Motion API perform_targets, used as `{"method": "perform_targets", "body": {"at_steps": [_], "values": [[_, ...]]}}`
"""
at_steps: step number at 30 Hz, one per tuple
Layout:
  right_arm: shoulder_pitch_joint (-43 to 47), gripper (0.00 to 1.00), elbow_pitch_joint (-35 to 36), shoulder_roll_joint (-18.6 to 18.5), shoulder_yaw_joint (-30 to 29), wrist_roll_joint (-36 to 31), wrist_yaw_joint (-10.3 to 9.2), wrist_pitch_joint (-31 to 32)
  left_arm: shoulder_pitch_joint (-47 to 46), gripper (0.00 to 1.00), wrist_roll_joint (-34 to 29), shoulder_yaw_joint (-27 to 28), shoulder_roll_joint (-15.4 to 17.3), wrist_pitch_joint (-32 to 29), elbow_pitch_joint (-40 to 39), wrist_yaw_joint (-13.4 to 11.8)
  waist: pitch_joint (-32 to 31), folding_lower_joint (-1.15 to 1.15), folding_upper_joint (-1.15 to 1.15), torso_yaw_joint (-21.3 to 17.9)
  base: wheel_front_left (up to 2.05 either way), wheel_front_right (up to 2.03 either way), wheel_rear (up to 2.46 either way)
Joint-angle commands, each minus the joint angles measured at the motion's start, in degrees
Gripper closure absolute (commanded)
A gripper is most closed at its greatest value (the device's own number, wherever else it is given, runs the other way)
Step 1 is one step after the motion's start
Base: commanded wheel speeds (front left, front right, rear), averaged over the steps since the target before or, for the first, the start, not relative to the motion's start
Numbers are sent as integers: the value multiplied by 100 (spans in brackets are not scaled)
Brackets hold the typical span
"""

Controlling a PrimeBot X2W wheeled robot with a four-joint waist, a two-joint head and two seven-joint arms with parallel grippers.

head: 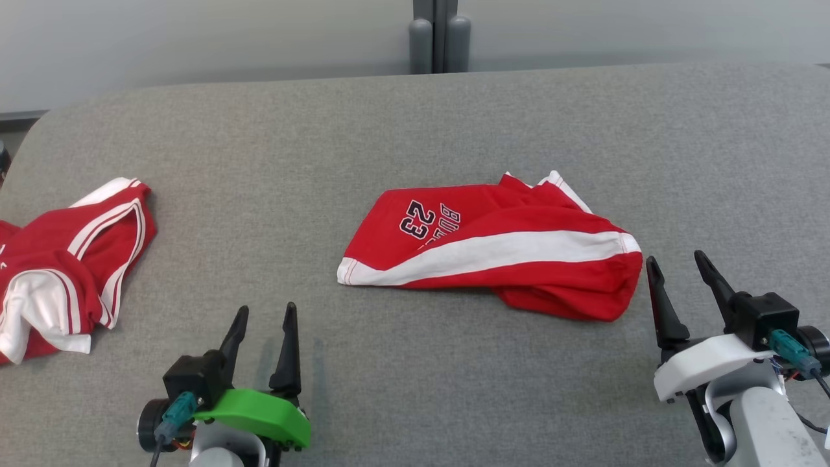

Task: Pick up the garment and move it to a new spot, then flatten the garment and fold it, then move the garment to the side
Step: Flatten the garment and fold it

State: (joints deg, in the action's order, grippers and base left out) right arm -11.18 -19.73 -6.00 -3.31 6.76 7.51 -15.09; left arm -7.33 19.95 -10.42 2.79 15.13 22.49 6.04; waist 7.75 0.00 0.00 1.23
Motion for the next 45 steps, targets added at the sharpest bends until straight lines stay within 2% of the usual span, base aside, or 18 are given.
{"method": "perform_targets", "body": {"at_steps": [1, 6, 14, 24, 34, 41, 45], "values": [[78, 0, 109, 69, -49, -134, -4, -11, 116, 0, -179, 81, 24, 4, -81, -62, -79, 0, 0, -48, 0, 0, 0], [181, 0, 203, 220, -88, -255, -4, -11, 273, 0, -570, 216, 25, 3, -247, -207, -272, 0, 0, -68, 0, 0, 0], [362, 0, 43, 295, -44, -195, -4, -12, 464, 0, -739, 216, 23, 3, -189, -280, -405, 0, 0, -85, 0, 0, 0], [-38, 0, 184, 301, 57, -135, -4, -11, -236, 0, -529, 62, 24, 3, -17, -110, 217, 0, 0, -203, 0, 0, 0], [-471, 0, 322, 300, 238, -113, -4, -12, -1285, 0, -416, -218, 25, 3, 950, 47, 866, 0, 0, -586, 0, 0, 0], [-555, 0, 370, 302, 219, -113, -4, -12, -1524, 0, -446, -285, 26, 4, 1465, 59, 1002, 0, 0, -778, 0, 0, 0], [-540, 0, 391, 301, 216, -124, -4, -12, -1557, 2, -519, -278, 25, -7, 1717, -35, 1015, 0, 0, -830, 0, 0, 0]]}}
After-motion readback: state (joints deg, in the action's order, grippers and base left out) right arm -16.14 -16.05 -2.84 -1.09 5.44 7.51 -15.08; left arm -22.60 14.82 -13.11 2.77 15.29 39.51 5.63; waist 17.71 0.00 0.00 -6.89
